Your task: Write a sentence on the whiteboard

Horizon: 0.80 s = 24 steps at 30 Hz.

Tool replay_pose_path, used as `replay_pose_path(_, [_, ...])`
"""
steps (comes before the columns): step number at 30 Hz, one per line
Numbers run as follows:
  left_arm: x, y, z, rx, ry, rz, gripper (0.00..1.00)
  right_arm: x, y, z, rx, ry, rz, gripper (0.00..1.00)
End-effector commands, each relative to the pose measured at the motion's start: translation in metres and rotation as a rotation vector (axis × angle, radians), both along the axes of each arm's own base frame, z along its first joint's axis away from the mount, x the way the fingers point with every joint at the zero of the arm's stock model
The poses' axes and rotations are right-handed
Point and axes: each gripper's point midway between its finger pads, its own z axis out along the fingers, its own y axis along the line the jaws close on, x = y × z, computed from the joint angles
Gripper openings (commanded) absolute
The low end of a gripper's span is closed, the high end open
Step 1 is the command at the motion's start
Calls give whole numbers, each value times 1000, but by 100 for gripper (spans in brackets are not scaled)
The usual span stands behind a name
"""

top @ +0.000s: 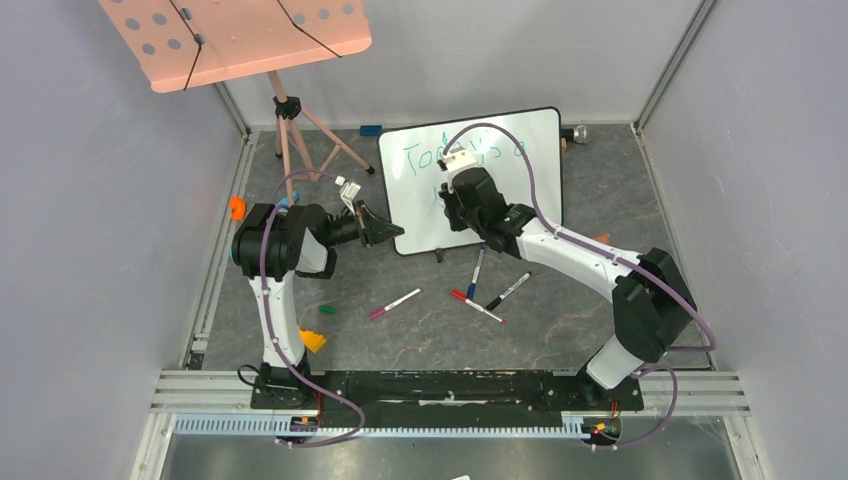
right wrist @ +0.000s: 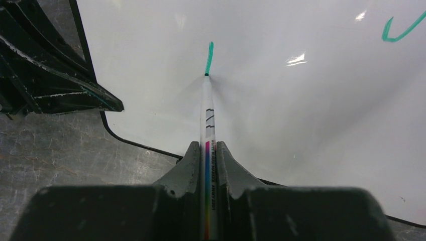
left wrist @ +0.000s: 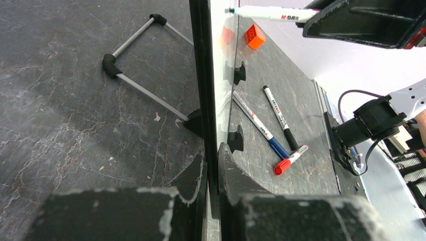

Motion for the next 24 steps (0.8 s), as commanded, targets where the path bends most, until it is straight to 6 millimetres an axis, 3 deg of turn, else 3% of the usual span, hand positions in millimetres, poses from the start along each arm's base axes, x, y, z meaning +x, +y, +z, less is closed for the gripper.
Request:
replay_pose_path(1, [6, -1, 8, 10, -138, -4, 2, -5, -7, 0, 20, 2, -14, 0])
replay_pose_path(13, [5, -1, 8, 10, -138, -7, 2, -15, -10, -13, 20, 32, 3, 0])
replay_pose_path(24, [6, -1, 7, 10, -136, -6, 2, 3, -2, 8, 20, -12, -11, 0])
